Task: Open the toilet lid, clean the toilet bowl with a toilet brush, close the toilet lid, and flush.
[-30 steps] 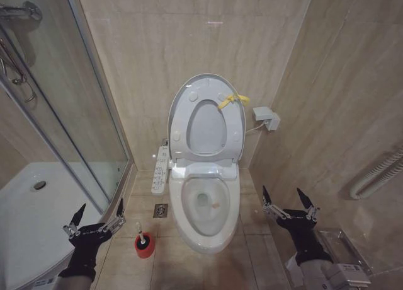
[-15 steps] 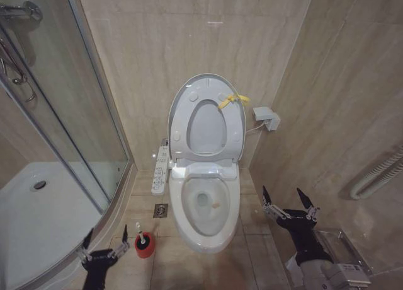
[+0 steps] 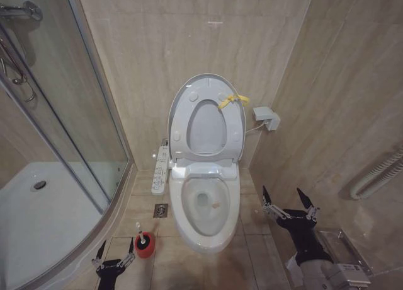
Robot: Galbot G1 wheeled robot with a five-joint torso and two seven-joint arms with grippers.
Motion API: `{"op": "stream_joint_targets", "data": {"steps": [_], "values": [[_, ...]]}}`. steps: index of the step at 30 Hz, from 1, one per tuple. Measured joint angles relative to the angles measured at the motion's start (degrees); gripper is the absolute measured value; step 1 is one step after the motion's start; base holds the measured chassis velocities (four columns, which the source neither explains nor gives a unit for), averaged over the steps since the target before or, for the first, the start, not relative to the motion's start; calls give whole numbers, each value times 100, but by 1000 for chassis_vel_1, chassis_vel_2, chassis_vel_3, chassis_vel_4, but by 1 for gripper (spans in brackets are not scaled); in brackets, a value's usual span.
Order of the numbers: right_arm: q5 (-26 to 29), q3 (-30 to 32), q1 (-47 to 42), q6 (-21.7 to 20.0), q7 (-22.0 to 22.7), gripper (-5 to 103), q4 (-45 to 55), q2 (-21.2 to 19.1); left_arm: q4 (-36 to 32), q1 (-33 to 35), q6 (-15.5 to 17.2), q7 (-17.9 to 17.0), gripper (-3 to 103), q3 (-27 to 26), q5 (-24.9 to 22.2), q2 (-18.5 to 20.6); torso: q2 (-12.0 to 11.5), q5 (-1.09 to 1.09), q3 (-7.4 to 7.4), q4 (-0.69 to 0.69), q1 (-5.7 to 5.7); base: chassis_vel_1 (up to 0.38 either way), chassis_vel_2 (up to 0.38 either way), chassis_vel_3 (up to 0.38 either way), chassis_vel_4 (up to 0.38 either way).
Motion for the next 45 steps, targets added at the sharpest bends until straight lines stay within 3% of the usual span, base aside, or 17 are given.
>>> {"op": "stream_joint_targets", "data": {"steps": [2, 3, 12, 15, 21, 31, 38, 39, 45], "values": [[0, 0, 0, 0, 0, 100, 0, 0, 157, -139, -20, 35, 94, 14, -36, 49, 0, 1, 0, 1, 0, 0, 0, 0, 0], [0, 0, 0, 0, 0, 100, 0, 0, 279, -265, -23, 49, 102, 30, -71, 91, 0, 2, 0, 1, 0, 0, 0, 0, 0], [0, 0, 0, 0, 0, 100, 0, 0, 1599, -1199, -196, 278, 100, 177, -187, 289, 0, 1, 0, 0, 0, 0, 0, 0, 0], [0, 0, 0, 0, 0, 100, 0, 0, 2313, -1600, -431, 431, 100, 246, -131, 278, 0, 1, 0, 0, 0, 0, 0, 0, 0], [0, 0, 0, 0, 0, 100, 0, 0, 2795, -1976, -468, 481, 100, 366, -53, 232, 0, 1, 0, 0, -1, 0, 0, 0, 0], [0, 0, 0, 0, 0, 100, 0, 0, 3047, -2313, -503, 527, 100, 544, 45, 250, 0, 2, 0, 1, -1, 0, 0, 0, 0], [0, 0, 0, 0, 0, 100, 0, 0, 3057, -2346, -567, 617, 96, 506, 201, 269, 0, 2, 0, 1, -1, 0, 0, 0, 0], [0, 0, 0, 0, 0, 100, 0, 0, 3053, -2338, -576, 644, 88, 488, 203, 270, 0, 2, 0, 0, -1, 0, 0, 0, 0], [0, 0, 0, 0, 0, 100, 0, 0, 3049, -2290, -613, 779, 88, 431, 190, 297, 0, 2, 0, 1, -1, 0, 0, 0, 0]]}}
